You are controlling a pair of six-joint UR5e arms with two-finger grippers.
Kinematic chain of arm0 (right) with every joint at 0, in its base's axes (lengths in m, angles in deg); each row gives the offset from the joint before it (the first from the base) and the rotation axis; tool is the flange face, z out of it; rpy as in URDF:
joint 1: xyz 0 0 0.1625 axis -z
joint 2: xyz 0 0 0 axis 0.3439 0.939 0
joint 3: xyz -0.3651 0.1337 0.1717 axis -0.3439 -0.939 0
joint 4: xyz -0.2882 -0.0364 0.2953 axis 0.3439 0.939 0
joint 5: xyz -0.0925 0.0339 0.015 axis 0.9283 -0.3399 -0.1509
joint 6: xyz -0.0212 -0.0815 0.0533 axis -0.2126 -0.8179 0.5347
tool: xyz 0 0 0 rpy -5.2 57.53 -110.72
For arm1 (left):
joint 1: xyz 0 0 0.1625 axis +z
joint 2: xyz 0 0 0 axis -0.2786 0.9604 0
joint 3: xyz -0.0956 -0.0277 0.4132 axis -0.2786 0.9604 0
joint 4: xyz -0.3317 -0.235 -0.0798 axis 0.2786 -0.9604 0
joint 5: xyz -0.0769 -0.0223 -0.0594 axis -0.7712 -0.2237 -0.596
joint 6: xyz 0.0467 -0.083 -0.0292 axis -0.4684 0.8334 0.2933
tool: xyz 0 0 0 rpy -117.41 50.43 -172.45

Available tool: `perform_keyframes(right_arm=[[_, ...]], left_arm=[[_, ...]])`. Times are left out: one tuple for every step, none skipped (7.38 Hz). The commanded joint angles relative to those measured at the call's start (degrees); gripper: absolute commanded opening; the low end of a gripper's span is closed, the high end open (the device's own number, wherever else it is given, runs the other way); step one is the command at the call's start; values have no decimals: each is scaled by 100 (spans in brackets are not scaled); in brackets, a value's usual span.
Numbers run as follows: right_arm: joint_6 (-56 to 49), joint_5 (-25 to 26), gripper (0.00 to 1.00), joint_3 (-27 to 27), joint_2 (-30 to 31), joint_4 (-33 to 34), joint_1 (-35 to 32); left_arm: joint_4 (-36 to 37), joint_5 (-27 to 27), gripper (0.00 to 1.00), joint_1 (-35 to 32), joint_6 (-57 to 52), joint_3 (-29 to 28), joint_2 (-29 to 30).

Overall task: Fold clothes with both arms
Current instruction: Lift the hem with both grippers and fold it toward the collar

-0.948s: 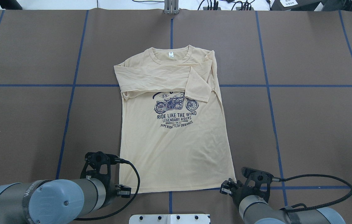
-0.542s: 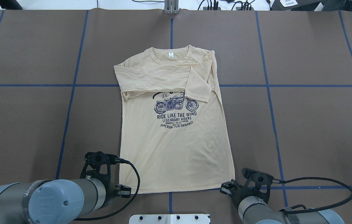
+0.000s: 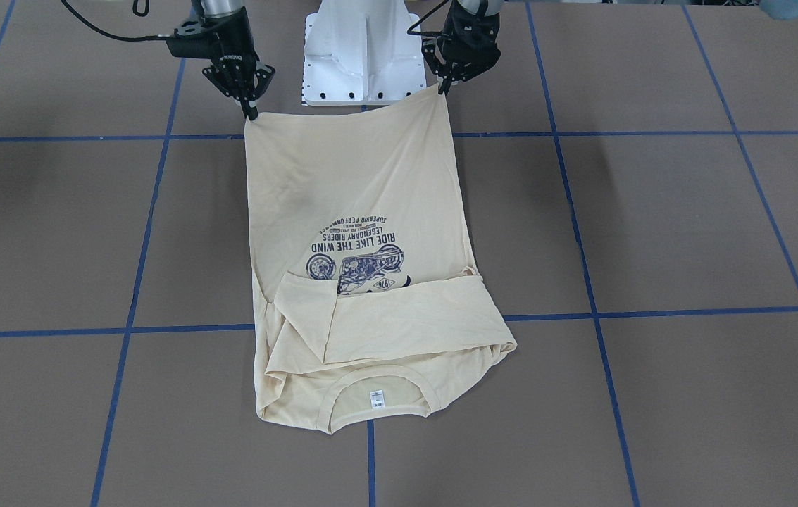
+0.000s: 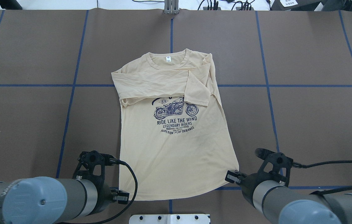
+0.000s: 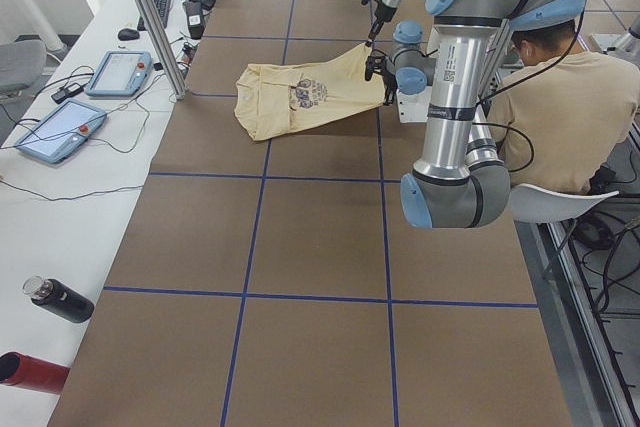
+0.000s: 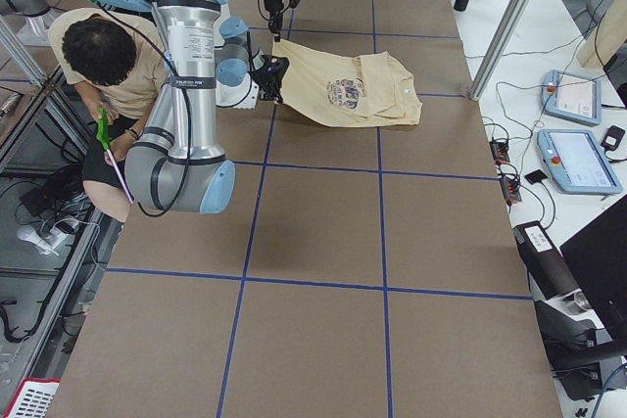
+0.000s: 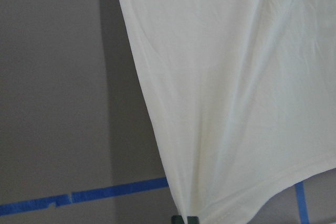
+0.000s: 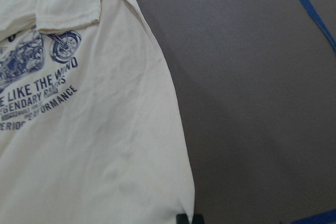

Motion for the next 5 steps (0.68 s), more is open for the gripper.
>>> perform_keyframes(right_arm=[[-39, -652, 0, 1732, -6, 1145, 462], [-39, -809, 0, 2183, -102, 1499, 544], [-39, -889, 0, 2144, -111, 1529, 389], [-57, -881, 0, 1944, -111, 1529, 126], [-266, -846, 0, 1463, -242, 1520, -85]], left_arm=[[543, -437, 0, -18, -120, 877, -30], [1112, -553, 0, -9, -120, 1395, 22], [1448, -597, 0, 17, -120, 1426, 153], [1469, -563, 0, -18, -181, 1200, 215], [1469, -493, 0, -192, -381, 798, 476]])
